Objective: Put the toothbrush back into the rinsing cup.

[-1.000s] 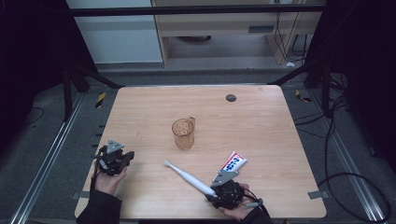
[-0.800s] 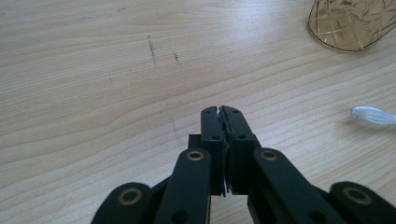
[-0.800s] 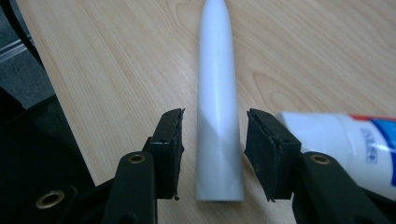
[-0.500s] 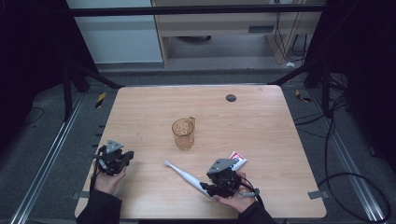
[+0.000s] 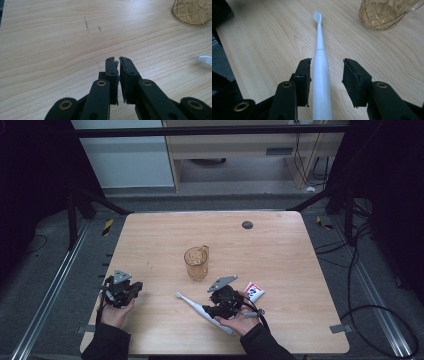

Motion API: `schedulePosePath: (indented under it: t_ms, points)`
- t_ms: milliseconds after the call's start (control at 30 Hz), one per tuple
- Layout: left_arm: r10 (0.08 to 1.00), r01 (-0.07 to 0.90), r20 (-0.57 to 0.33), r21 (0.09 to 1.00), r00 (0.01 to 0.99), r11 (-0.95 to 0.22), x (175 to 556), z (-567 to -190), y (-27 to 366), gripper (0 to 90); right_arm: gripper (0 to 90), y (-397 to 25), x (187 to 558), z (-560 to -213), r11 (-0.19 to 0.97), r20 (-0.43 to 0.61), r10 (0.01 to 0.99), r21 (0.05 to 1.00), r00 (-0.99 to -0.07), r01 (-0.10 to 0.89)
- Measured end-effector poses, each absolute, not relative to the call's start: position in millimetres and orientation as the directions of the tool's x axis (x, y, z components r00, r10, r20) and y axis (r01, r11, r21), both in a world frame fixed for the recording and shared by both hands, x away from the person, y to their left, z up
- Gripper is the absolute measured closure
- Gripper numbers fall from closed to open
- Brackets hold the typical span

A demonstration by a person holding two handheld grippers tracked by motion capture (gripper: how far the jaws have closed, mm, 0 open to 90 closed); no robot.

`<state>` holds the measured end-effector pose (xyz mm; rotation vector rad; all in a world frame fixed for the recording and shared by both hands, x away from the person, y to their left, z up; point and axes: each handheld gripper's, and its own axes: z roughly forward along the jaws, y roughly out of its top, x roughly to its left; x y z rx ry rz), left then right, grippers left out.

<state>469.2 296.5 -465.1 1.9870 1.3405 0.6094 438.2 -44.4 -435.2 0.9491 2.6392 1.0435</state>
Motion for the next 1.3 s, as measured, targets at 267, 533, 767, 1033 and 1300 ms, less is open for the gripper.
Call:
schedulePosePath:
  t_ms: [267, 533, 767, 1033, 1300]
  points:
    - [0.930, 0.626, 0.023, 0.733, 0.368, -0.266, 470, -466, 297, 83.1, 58.8, -30, 447, -439, 0.589, 0.090, 0.597, 0.626, -0.797, 0.512]
    - [0.929, 0.629, 0.028, 0.728, 0.370, -0.273, 471, -467, 298, 82.6, 59.8, -20, 455, -444, 0.628, 0.097, 0.587, 0.572, -0.804, 0.528]
    - [0.929, 0.632, 0.030, 0.725, 0.369, -0.275, 471, -467, 298, 82.6, 59.8, -12, 460, -451, 0.661, 0.094, 0.574, 0.532, -0.813, 0.529]
    - [0.928, 0.633, 0.032, 0.723, 0.370, -0.277, 471, -467, 299, 82.7, 59.6, -4, 462, -454, 0.686, 0.086, 0.566, 0.502, -0.820, 0.526]
    - [0.928, 0.634, 0.033, 0.721, 0.372, -0.280, 471, -468, 298, 82.7, 59.5, -1, 464, -459, 0.705, 0.083, 0.561, 0.472, -0.823, 0.529]
